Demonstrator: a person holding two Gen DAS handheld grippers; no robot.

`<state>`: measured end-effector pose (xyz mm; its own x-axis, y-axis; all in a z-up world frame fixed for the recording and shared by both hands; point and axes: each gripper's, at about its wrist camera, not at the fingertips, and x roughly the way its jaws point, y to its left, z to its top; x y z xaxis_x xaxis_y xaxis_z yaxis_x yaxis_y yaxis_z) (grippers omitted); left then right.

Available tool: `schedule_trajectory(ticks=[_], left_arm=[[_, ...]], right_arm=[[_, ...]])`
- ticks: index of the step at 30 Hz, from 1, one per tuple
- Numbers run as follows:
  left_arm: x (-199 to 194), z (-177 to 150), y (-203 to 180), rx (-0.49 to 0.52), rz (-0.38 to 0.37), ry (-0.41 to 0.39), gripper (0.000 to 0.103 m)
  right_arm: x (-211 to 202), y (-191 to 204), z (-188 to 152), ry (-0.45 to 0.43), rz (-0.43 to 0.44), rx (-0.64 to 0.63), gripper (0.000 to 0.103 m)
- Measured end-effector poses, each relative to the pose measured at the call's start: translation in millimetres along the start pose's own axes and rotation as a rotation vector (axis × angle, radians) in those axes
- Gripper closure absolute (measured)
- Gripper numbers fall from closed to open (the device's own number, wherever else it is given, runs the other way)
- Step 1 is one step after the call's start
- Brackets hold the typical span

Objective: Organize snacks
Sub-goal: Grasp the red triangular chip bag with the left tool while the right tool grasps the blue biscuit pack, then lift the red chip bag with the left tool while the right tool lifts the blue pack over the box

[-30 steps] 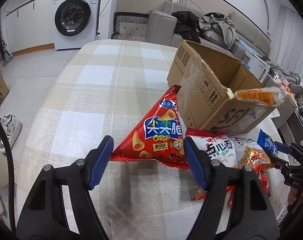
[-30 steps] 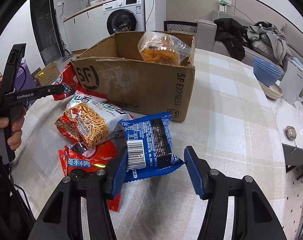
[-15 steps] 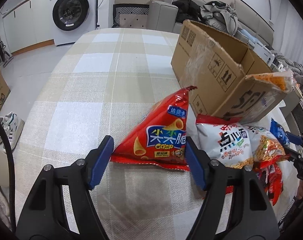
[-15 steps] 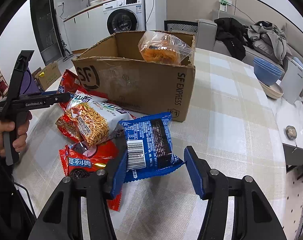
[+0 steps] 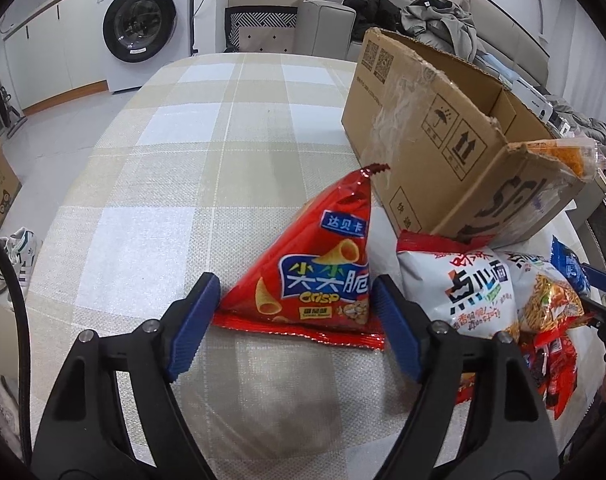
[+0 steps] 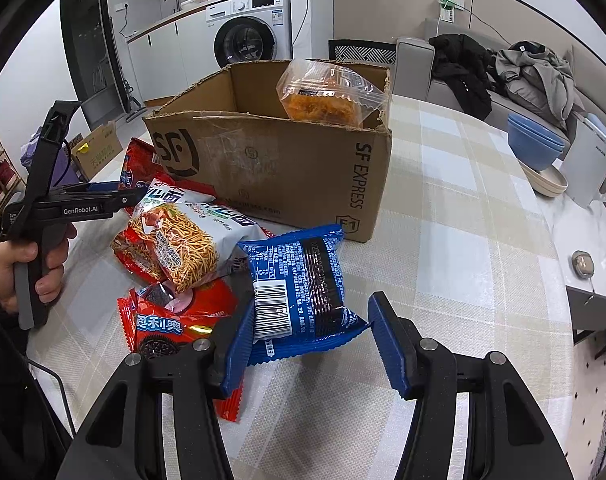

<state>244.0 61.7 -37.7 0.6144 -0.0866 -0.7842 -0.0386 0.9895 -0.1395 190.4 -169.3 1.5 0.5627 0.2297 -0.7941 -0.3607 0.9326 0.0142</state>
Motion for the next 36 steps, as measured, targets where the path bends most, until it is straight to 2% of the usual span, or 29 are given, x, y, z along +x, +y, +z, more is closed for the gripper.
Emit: schedule_trajectory(ticks=[7, 9, 21, 36], left_arm=[[-3.1, -1.6, 0.3, 0.01, -0.015, -0.018, 0.042], [-5.6, -2.1, -0.4, 0.015, -0.016, -0.024, 0.044], [-31.6, 1.2, 6.9, -0.023, -0.042, -0.079, 0.044], [-85.0, 4.6, -15.5, 0.008, -0.068, -0.165, 0.044]], right_arm=[[0.2, 0.0, 0.2, 0.0, 0.0, 0.0, 0.046], [0.2, -0.1, 0.5, -0.004, 0.001, 0.0, 0.046], [-10.6, 2.3, 1.0, -0.045, 0.012, -0.005, 0.046], [-38.5, 7.2, 9.7, -0.132, 0.031, 0.005, 0.046]])
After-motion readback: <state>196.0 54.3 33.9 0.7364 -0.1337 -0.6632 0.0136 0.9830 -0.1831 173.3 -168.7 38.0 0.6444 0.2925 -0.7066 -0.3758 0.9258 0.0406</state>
